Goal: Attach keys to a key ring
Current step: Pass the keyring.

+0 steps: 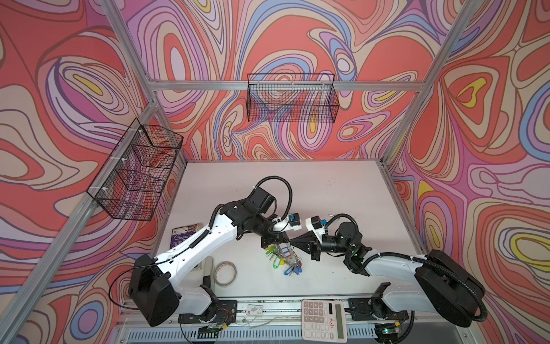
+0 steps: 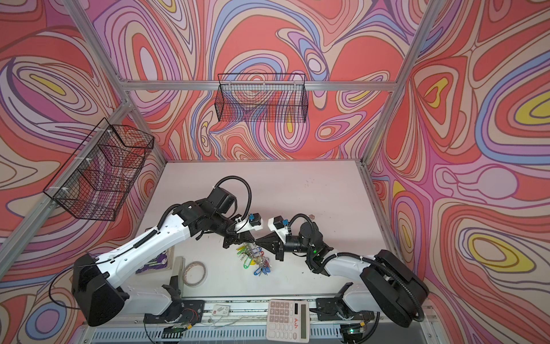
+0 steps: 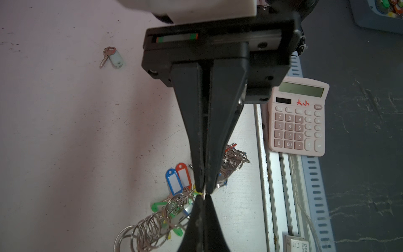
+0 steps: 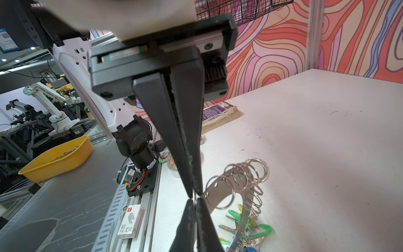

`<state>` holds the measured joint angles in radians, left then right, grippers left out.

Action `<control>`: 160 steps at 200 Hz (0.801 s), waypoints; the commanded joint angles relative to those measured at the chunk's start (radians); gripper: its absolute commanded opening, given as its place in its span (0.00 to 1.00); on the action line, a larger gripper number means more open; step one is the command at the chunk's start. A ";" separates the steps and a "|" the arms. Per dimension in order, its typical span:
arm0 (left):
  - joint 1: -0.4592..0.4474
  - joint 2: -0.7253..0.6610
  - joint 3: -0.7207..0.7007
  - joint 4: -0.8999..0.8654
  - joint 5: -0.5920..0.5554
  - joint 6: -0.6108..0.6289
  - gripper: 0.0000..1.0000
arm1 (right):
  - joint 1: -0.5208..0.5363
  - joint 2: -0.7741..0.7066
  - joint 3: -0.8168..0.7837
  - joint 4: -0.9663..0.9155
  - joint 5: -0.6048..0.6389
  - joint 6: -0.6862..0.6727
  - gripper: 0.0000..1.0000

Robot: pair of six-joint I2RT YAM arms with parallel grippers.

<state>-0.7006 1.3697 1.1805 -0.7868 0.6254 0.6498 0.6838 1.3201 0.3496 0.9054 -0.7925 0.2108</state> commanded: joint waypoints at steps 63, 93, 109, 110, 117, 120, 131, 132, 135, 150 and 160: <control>-0.010 -0.073 -0.089 0.243 0.045 -0.144 0.06 | 0.006 0.008 0.005 0.015 0.092 0.031 0.00; -0.011 -0.163 -0.204 0.444 0.009 -0.270 0.16 | 0.005 0.012 0.001 0.021 0.108 0.030 0.00; -0.011 -0.207 -0.264 0.548 -0.006 -0.329 0.26 | 0.005 0.017 -0.005 0.045 0.107 0.038 0.00; -0.011 -0.210 -0.266 0.557 -0.007 -0.331 0.26 | 0.006 0.017 -0.005 0.046 0.107 0.039 0.00; -0.011 -0.230 -0.294 0.598 -0.023 -0.358 0.31 | 0.005 0.015 -0.007 0.048 0.105 0.038 0.00; -0.010 -0.238 -0.305 0.613 -0.028 -0.368 0.32 | 0.005 0.015 -0.006 0.047 0.105 0.039 0.00; -0.008 -0.270 -0.343 0.667 -0.050 -0.404 0.37 | 0.005 0.013 -0.011 0.051 0.106 0.038 0.00; -0.008 -0.274 -0.347 0.673 -0.053 -0.408 0.38 | 0.005 0.013 -0.012 0.052 0.107 0.038 0.00; -0.007 -0.284 -0.361 0.688 -0.069 -0.422 0.40 | 0.005 0.013 -0.012 0.053 0.107 0.038 0.00; 0.008 -0.339 -0.449 0.836 -0.136 -0.531 0.46 | 0.006 0.014 -0.017 0.060 0.110 0.036 0.00; 0.023 -0.375 -0.522 0.940 -0.141 -0.602 0.46 | 0.005 0.017 -0.016 0.060 0.107 0.034 0.00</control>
<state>-0.7021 1.0660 0.7765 -0.1356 0.5522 0.2474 0.6842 1.3334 0.3424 0.9020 -0.6945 0.2462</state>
